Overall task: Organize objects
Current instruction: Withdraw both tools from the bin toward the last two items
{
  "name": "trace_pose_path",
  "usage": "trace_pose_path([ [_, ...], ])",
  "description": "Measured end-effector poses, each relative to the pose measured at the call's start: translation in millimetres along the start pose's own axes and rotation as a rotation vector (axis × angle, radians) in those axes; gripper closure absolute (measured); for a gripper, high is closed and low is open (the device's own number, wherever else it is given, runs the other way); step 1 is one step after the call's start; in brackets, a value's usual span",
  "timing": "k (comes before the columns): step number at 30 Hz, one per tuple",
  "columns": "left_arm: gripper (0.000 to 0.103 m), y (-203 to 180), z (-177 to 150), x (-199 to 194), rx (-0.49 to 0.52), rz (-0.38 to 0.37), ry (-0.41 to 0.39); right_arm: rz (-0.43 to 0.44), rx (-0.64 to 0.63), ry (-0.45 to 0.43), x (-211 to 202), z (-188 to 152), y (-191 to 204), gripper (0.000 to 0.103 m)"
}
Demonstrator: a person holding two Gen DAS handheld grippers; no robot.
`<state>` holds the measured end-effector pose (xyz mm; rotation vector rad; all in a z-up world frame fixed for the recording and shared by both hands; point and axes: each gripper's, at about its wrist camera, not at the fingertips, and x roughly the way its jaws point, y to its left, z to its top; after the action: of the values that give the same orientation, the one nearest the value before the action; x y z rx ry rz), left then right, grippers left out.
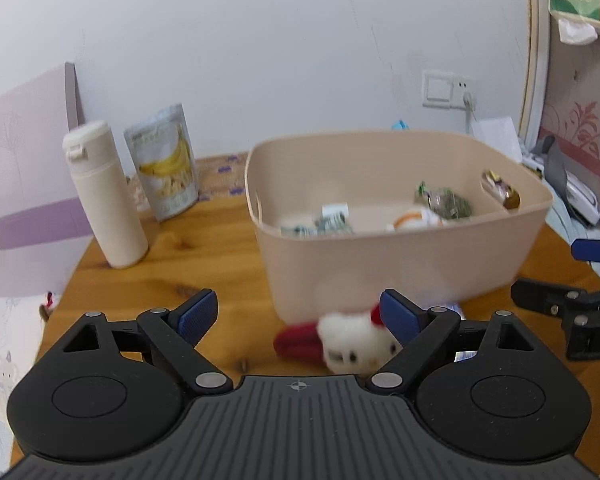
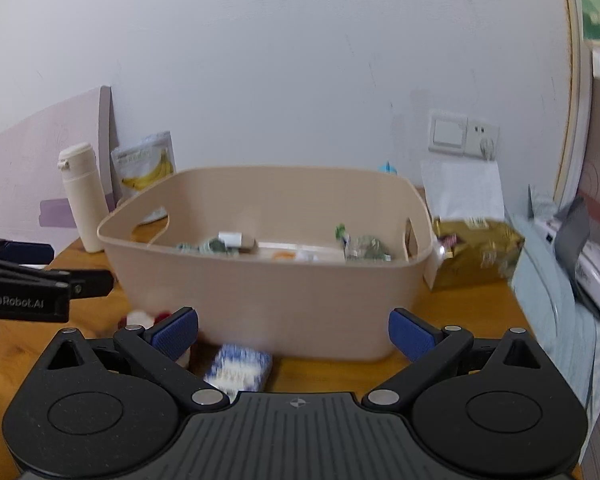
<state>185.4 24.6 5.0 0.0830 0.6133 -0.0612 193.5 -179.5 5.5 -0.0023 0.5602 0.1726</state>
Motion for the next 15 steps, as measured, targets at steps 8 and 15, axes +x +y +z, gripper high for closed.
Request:
trace_pose_path([
  [8,0.013,0.3,-23.6,8.4,-0.008,-0.028,0.055,-0.013,0.007,0.062,2.1,-26.6,-5.7,0.0],
  [15,0.013,1.5,-35.5,18.5,-0.004,-0.039,0.087,-0.009,-0.015,0.122,11.5,-46.4,-3.1,0.0],
])
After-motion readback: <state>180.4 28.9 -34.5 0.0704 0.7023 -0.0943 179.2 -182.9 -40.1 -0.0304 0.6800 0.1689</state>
